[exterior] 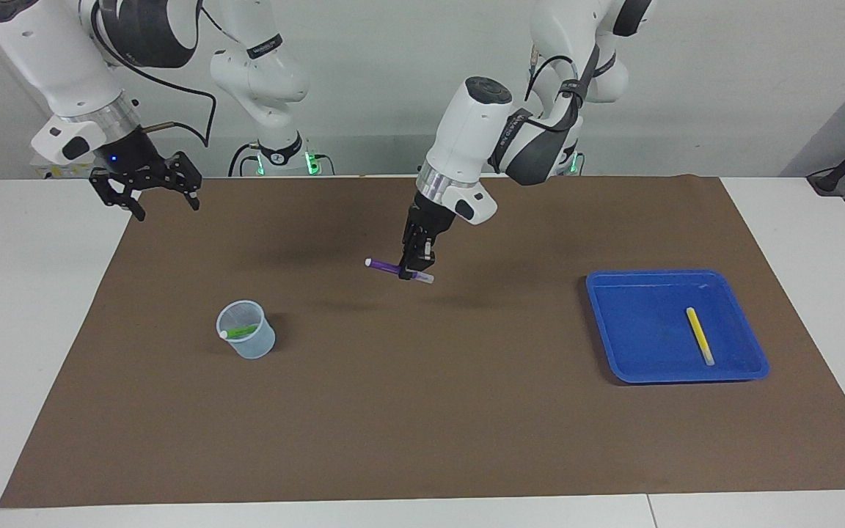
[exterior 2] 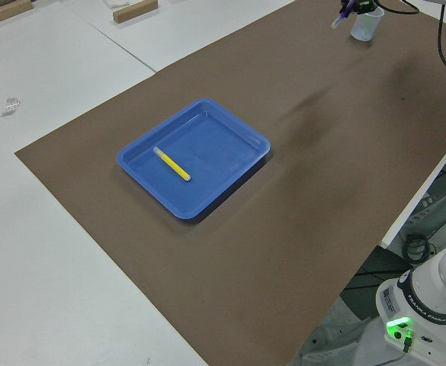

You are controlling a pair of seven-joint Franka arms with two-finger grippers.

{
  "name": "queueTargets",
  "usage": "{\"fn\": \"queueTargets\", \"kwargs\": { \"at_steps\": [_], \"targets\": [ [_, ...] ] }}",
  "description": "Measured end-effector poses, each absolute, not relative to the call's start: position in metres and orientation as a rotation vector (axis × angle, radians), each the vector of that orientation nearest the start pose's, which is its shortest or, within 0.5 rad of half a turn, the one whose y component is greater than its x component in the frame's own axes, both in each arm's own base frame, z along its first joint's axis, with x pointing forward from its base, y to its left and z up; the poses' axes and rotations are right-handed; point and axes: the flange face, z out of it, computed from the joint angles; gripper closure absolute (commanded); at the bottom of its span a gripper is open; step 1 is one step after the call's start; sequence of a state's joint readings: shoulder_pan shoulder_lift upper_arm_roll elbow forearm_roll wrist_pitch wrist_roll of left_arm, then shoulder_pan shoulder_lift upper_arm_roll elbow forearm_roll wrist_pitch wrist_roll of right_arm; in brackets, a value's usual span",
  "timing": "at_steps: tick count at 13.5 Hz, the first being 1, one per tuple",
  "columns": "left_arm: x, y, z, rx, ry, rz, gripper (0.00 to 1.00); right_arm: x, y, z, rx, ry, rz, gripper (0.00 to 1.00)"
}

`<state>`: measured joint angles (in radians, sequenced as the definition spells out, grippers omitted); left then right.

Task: Transfer and insert pens with both arms
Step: 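Move the purple pen toward the right gripper while the right gripper approaches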

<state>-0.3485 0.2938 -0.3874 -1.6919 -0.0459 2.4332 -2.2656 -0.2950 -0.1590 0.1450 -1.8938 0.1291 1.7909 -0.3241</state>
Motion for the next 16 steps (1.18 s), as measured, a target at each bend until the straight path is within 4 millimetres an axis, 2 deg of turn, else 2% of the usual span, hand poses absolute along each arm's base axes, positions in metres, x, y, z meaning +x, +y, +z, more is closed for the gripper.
{"fn": "queueTargets", "kwargs": {
  "at_steps": [5,9,12,14,16],
  "targets": [
    [0.520,-0.437,0.489,1.819,1.917,-0.154,1.00,0.504,-0.068,0.565,-3.043,-0.262,-0.084,0.00],
    [0.518,-0.441,0.489,1.812,1.912,-0.158,1.00,0.504,-0.054,0.565,-3.024,-0.295,-0.092,0.00],
    [0.518,-0.443,0.491,1.798,1.902,-0.159,1.00,0.509,-0.036,0.561,-2.987,-0.317,-0.132,0.00],
    [0.519,-0.443,0.492,1.778,1.898,-0.159,1.00,0.512,-0.024,0.553,-2.922,-0.302,-0.131,0.00],
    [0.519,-0.444,0.493,1.772,1.893,-0.159,1.00,0.520,-0.021,0.538,-2.854,-0.261,-0.124,0.00]
  ]
}}
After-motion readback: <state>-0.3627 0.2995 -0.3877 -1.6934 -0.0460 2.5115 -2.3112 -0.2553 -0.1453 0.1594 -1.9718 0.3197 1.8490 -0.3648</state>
